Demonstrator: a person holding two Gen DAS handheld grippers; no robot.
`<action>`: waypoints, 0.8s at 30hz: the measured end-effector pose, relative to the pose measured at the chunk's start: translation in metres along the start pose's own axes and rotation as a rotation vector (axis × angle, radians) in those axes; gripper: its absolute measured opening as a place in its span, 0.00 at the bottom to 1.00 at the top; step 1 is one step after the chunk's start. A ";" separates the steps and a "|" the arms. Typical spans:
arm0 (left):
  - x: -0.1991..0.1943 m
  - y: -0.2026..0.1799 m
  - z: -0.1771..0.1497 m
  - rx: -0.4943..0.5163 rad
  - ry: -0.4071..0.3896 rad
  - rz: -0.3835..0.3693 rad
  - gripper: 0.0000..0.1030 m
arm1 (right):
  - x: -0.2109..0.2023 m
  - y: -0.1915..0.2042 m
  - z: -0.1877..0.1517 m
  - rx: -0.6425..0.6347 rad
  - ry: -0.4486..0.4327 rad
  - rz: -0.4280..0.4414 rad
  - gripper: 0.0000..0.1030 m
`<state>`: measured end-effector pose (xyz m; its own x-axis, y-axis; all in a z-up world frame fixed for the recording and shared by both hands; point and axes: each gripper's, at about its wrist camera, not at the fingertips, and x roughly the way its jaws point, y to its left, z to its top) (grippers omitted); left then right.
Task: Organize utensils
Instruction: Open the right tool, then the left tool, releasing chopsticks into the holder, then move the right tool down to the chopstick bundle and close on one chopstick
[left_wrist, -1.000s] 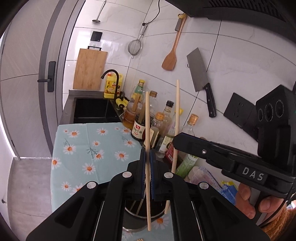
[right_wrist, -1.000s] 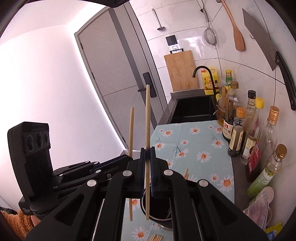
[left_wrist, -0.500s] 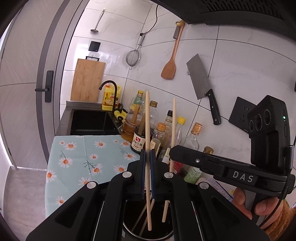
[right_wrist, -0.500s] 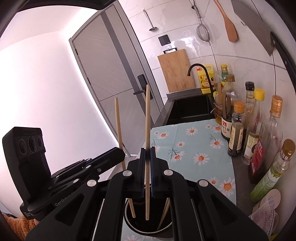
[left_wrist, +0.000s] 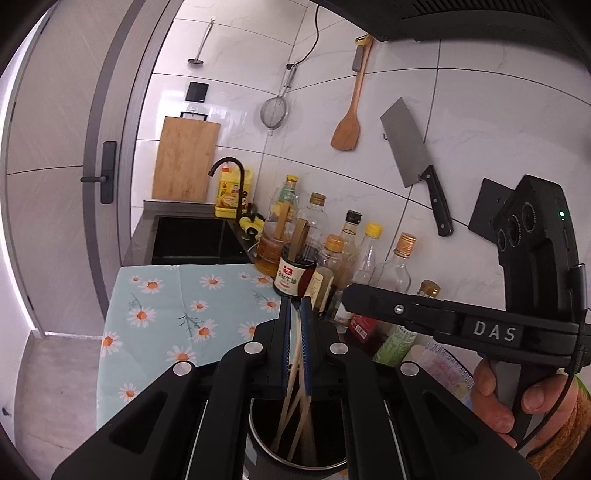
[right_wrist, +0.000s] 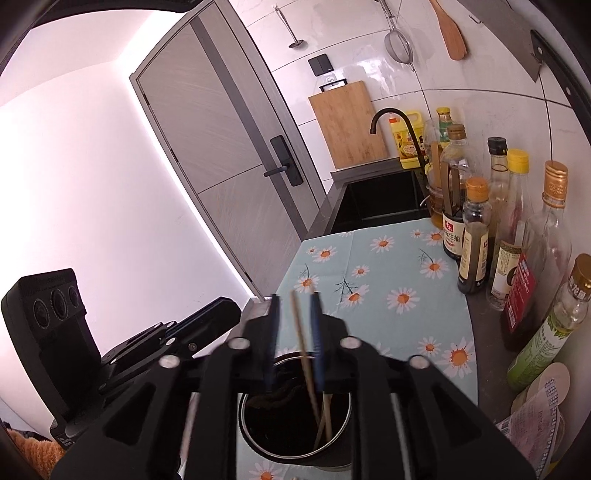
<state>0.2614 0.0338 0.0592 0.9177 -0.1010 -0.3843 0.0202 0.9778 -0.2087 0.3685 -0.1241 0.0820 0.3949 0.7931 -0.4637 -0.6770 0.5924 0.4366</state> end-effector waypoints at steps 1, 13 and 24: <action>-0.001 0.001 0.000 -0.007 0.002 -0.002 0.05 | -0.001 0.001 -0.001 0.000 0.001 -0.003 0.21; -0.034 -0.003 0.002 -0.030 0.015 0.027 0.06 | -0.029 0.017 -0.011 -0.003 0.013 0.017 0.21; -0.096 -0.026 -0.006 0.003 0.009 0.031 0.23 | -0.063 0.053 -0.047 -0.058 0.119 0.031 0.40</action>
<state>0.1707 0.0173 0.0963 0.9141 -0.0724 -0.3990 -0.0068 0.9811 -0.1936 0.2787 -0.1489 0.0983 0.2996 0.7863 -0.5403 -0.7240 0.5562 0.4081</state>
